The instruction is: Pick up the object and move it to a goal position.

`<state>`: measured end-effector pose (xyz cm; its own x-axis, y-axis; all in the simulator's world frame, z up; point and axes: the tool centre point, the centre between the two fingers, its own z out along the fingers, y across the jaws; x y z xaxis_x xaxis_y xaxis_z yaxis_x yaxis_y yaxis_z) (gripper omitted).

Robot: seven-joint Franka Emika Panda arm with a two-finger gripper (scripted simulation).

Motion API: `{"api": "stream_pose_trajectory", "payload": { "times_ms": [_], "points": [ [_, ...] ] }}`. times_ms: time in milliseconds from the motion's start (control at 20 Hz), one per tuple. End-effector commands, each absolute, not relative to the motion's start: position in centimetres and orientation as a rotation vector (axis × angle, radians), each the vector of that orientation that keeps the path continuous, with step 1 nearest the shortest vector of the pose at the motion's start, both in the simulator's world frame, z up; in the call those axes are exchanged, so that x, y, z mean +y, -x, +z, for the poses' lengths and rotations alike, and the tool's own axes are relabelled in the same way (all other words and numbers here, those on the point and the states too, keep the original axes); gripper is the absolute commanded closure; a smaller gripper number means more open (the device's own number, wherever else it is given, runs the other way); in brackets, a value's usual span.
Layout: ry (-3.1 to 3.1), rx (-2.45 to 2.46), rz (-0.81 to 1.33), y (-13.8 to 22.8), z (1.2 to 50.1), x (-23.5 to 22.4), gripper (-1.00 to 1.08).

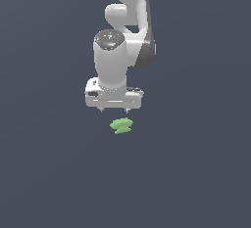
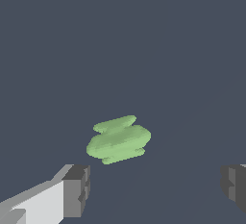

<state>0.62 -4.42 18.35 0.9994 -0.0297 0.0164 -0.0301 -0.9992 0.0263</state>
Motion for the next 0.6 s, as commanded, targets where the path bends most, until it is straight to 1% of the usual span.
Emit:
{"api": "stream_pose_trajectory", "payload": {
  "times_ms": [0,550],
  "points": [
    [-3.115,-0.047,0.025,-0.6,18.4,-4.4,-0.92],
    [-3.12,-0.121,-0.036,0.7,17.2,-7.1,-0.92]
  ]
}}
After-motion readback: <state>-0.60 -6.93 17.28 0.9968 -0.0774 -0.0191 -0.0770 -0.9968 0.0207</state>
